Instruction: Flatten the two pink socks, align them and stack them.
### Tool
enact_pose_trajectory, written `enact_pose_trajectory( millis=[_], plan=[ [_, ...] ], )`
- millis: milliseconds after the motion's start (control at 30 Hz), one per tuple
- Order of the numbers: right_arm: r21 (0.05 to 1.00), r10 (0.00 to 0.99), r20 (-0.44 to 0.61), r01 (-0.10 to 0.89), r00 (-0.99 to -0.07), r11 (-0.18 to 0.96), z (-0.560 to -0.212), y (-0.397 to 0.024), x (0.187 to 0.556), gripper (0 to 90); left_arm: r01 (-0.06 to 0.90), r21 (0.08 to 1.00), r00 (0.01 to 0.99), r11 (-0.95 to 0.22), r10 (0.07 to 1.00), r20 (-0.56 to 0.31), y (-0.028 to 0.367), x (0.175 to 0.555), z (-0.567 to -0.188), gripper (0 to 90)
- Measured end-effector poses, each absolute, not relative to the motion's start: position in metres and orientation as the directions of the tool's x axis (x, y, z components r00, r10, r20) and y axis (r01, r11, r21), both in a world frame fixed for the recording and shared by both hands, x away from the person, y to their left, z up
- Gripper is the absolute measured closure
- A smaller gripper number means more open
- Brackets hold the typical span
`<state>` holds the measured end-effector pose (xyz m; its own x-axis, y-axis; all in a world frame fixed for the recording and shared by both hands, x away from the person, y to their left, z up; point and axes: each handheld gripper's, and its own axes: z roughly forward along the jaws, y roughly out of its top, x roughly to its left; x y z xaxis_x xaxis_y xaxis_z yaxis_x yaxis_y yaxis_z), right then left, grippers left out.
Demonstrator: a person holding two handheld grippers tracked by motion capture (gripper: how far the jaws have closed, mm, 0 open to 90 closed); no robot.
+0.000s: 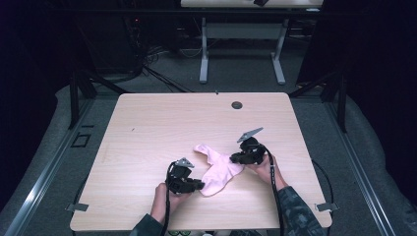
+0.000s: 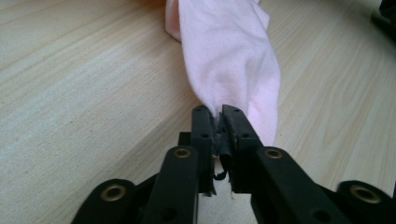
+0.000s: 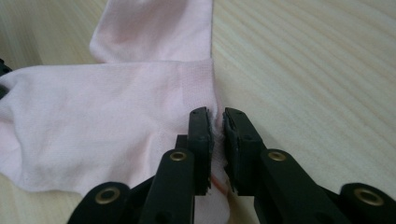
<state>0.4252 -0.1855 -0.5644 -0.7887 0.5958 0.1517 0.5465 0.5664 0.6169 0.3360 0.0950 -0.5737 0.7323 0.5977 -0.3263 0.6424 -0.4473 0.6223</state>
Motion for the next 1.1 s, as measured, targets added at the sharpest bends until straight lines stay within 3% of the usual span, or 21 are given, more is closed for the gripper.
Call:
enact_pose_trajectory(
  millis=[200, 567, 667, 833, 900, 967, 1100],
  plan=[
    [0.623, 0.619, 0.145, 0.557, -0.772, 0.549, -0.553, -0.193, 0.407, 83.9, 0.627, 0.632, 0.752, -0.456, 0.568, -0.335, 0.098, 0.333, -0.569, 88.2],
    [0.616, 0.675, 0.227, 0.641, -0.702, 0.459, -0.506, -0.219, 0.323, 83.3, 0.623, 0.606, 0.775, -0.494, 0.494, -0.395, 0.103, 0.317, -0.552, 88.1],
    [0.608, 0.677, 0.258, 0.661, -0.689, 0.441, -0.510, -0.220, 0.313, 83.2, 0.626, 0.592, 0.772, -0.508, 0.512, -0.377, 0.105, 0.314, -0.554, 88.1],
    [0.531, 0.705, 0.226, 0.692, -0.672, 0.489, -0.543, -0.212, 0.303, 82.3, 0.618, 0.564, 0.778, -0.547, 0.528, -0.340, 0.103, 0.312, -0.566, 87.0],
    [0.526, 0.702, 0.221, 0.689, -0.677, 0.499, -0.551, -0.211, 0.301, 78.1, 0.616, 0.560, 0.777, -0.555, 0.544, -0.316, 0.103, 0.312, -0.567, 81.6],
    [0.539, 0.703, 0.195, 0.673, -0.684, 0.506, -0.552, -0.212, 0.300, 67.4, 0.607, 0.571, 0.780, -0.552, 0.552, -0.295, 0.105, 0.312, -0.567, 68.2],
    [0.605, 0.676, 0.107, 0.587, -0.729, 0.537, -0.544, -0.213, 0.304, 54.3, 0.580, 0.610, 0.775, -0.540, 0.596, -0.210, 0.112, 0.316, -0.563, 43.1]
  ],
)
